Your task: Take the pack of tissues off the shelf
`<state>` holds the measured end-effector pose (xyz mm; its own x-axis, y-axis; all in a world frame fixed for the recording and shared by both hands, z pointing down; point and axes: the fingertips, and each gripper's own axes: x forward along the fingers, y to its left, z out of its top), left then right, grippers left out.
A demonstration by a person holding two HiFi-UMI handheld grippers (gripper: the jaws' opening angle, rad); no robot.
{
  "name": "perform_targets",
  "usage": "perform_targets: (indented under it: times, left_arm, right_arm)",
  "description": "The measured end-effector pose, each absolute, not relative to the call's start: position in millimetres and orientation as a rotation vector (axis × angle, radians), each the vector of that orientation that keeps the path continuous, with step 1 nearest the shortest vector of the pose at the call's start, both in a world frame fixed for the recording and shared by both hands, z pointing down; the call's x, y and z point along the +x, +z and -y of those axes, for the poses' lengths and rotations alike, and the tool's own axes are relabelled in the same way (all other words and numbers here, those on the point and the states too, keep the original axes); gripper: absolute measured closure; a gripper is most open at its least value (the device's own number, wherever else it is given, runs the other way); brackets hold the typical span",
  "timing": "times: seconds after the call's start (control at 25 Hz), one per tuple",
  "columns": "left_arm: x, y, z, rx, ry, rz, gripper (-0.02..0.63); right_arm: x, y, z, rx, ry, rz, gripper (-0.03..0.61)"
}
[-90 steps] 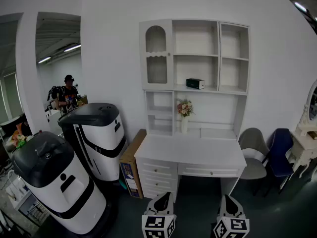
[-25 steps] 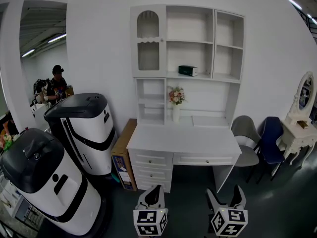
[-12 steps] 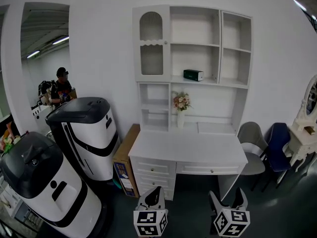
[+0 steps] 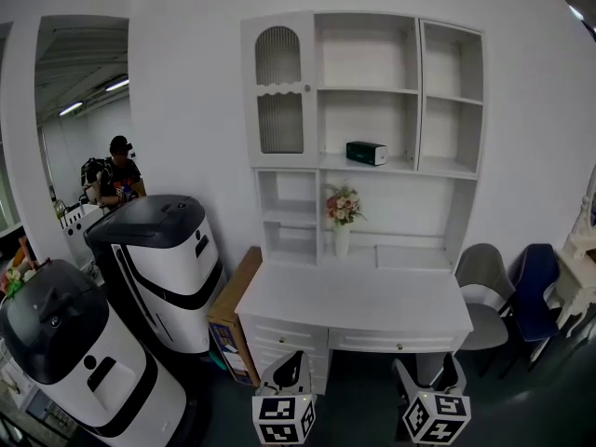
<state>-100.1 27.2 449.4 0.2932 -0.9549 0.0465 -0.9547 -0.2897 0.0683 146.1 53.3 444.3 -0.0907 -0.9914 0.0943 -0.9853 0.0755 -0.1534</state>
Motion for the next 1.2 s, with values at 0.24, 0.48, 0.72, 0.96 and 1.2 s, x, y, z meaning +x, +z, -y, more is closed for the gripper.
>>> perform_targets:
  times: [0.24,0.48,0.72,0.96,1.2]
  left_arm:
    - [-78,444,18,2.460,-0.003,1.852,0.600]
    - [-64,443,57,2.453,-0.011,1.878,0.600]
    - [-62,453,88,2.416,-0.001,1.892,0.600]
    - [-57,458,125,2.421,0.010,1.878,0.600]
    - [-49,458,186,2.445,-0.004,1.838,0.600]
  right_arm:
    - [173,446,-5,-2.106,-0.260,-2.278,0.098]
    - [187,446,35,-2.096,-0.238,-2.300,0.098]
    - [193,450,68,-2.084,-0.247,-2.322,0.100]
    - [197,455,105,-2.096,-0.233,-2.337,0.100]
    - [197,452,160,-2.110,-0.218,-2.336,0.100]
